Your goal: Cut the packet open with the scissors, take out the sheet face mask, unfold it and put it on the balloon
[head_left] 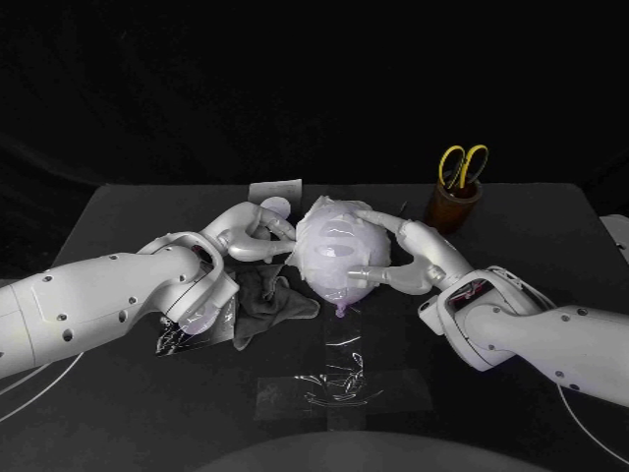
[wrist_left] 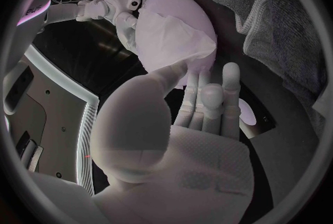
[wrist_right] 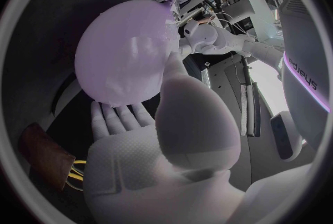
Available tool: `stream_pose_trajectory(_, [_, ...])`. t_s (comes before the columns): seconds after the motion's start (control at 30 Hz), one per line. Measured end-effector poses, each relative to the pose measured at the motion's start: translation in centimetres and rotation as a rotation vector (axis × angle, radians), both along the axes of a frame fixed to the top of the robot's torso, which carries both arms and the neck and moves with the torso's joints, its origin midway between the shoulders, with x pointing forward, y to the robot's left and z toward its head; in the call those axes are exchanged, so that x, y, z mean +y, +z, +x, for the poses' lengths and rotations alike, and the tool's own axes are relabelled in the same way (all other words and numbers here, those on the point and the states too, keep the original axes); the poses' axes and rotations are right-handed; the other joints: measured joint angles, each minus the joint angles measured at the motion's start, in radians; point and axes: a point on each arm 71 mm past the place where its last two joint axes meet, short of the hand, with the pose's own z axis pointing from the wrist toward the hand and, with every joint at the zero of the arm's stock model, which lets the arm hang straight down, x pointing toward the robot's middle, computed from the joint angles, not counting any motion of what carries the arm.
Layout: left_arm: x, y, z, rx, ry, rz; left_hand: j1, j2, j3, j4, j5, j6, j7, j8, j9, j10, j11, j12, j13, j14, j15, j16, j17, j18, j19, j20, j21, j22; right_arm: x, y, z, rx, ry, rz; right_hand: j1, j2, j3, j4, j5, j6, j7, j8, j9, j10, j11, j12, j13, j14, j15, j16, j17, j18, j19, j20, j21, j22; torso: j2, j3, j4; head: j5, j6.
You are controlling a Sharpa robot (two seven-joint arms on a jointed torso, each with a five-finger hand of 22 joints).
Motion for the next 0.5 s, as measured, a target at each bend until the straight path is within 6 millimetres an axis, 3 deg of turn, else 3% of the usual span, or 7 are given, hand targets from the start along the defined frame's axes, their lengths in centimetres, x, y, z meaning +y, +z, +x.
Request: stream_pose_trajectory(0.5, [0.20,-0.06,-0.21,0.019,-0.016,0.005,0.006,-0.006,-0.026,0.004,-0.003,-0.009,0.005,-0.013,-0.013,-0.017,0.004,-0.006,-0.007,-0.018,0.004,0.000,-0.021,-0.001,-0.007,0.007,-0.008,-0.004,0.02,-0.02,0.01,0.000,0.001,0.000,0.000,0.000,0.000,0.000,0.000,0.000,0.000,-0.003,-0.001,-0.002,-0.002,0.000,-0.001,0.000,0.000,0.000,0.000,0.000,0.000,0.000,0.000,0.001,0.000,-0.0006,0.0001,-0.003,0.000])
